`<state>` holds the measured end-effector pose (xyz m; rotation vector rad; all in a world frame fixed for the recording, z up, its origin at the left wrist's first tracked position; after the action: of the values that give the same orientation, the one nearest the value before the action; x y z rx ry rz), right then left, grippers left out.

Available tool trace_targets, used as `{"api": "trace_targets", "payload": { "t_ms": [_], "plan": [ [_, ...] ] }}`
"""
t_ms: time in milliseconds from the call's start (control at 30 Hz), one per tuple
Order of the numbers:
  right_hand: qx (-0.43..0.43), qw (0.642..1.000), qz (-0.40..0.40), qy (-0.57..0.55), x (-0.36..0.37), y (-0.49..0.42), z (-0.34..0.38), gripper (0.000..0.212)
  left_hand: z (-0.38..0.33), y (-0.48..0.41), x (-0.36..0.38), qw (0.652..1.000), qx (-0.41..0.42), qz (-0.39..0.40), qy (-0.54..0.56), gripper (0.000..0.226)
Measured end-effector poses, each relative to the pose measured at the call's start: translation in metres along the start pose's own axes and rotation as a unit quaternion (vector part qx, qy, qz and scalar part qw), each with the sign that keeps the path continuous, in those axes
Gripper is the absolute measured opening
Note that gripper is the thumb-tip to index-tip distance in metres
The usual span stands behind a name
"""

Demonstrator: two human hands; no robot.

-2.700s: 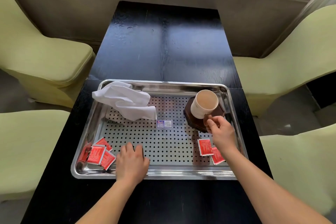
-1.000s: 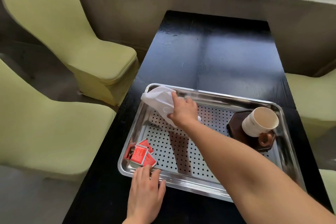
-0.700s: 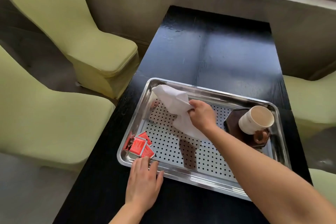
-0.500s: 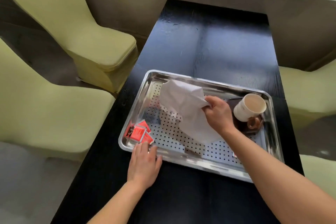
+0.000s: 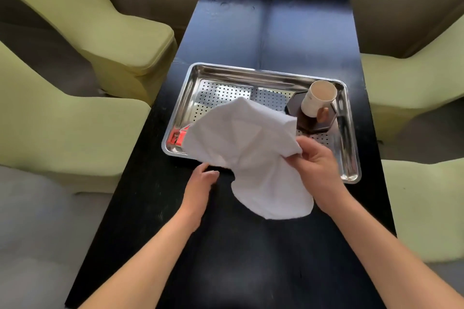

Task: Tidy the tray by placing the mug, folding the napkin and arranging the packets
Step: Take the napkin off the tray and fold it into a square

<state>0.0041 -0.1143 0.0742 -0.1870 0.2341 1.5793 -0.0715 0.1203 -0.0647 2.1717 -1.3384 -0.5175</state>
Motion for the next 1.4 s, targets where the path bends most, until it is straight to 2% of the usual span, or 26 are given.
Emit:
{"api": "trace_targets", "payload": {
  "t_ms": [67,133,200,233,300,400,467,567,700,767,833,900,1000,1133,1233,1333,1400],
  "plan": [
    [0.063,0.997,0.014,-0.03,0.005,0.027,-0.019,0.012,0.017,0.014,0.0,0.987,-0.07,0.049,0.133,0.052],
    [0.114,0.993,0.021,-0.021,0.01,0.051,-0.043,0.012,0.029,0.026,-0.004,0.973,-0.096,0.099,0.182,0.05],
    [0.129,0.991,0.012,0.029,0.012,0.069,-0.067,0.016,0.043,0.033,-0.01,0.969,-0.105,0.117,0.191,0.05],
    [0.132,0.99,0.01,0.056,0.014,0.077,-0.079,0.018,0.05,0.034,-0.016,0.973,-0.108,0.099,0.176,0.047],
    [0.159,0.983,0.012,0.093,0.02,0.093,-0.104,0.021,0.069,0.034,-0.032,0.985,-0.122,0.014,0.121,0.038],
    [0.218,0.969,0.01,0.118,0.023,0.115,-0.135,0.03,0.092,0.036,-0.059,0.983,-0.146,-0.098,0.06,0.027],
    [0.229,0.966,-0.001,0.118,0.021,0.123,-0.142,0.033,0.096,0.038,-0.069,0.981,-0.141,-0.122,0.044,0.025],
    [0.213,0.971,-0.014,0.109,0.016,0.125,-0.132,0.023,0.089,0.041,-0.079,0.984,-0.096,-0.146,0.044,0.023],
    [0.123,0.986,-0.098,0.062,-0.009,0.118,-0.097,0.024,0.061,0.047,-0.088,0.983,-0.005,-0.133,0.127,0.018],
    [0.087,0.99,-0.103,0.048,-0.014,0.118,-0.085,0.025,0.057,0.049,-0.092,0.984,0.01,-0.122,0.13,0.015],
    [0.099,0.986,-0.092,0.094,-0.013,0.119,-0.092,0.02,0.075,0.048,-0.096,0.987,-0.03,-0.128,0.089,0.013],
    [0.157,0.97,-0.096,0.157,-0.012,0.126,-0.117,0.015,0.104,0.047,-0.104,0.982,-0.103,-0.153,0.047,0.013],
    [0.226,0.948,-0.123,0.186,-0.017,0.143,-0.151,0.023,0.134,0.05,-0.133,0.965,-0.153,-0.214,-0.01,0.012],
    [0.26,0.931,-0.224,0.124,-0.043,0.152,-0.162,0.039,0.136,0.058,-0.166,0.965,-0.121,-0.233,-0.027,0.014],
    [0.202,0.937,-0.281,0.054,-0.071,0.137,-0.14,0.037,0.112,0.057,-0.173,0.974,-0.058,-0.217,-0.001,0.019],
    [0.141,0.948,-0.277,0.062,-0.095,0.127,-0.115,0.032,0.083,0.052,-0.162,0.983,0.015,-0.178,-0.04,0.017],
    [0.147,0.953,-0.232,0.128,-0.099,0.128,-0.117,0.034,0.079,0.044,-0.154,0.977,0.031,-0.173,-0.125,0.017]
  ]
}}
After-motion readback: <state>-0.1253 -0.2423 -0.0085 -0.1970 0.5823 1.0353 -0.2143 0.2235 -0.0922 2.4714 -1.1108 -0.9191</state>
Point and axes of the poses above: each hand's wrist, its own y-axis away from the middle knuckle, its own x-axis out of the palm, z = x × y, the point moved 8 cm from there along -y, towards the middle knuckle, and after that the axes turned 10 degrees about -z, right-handed, at the moved point
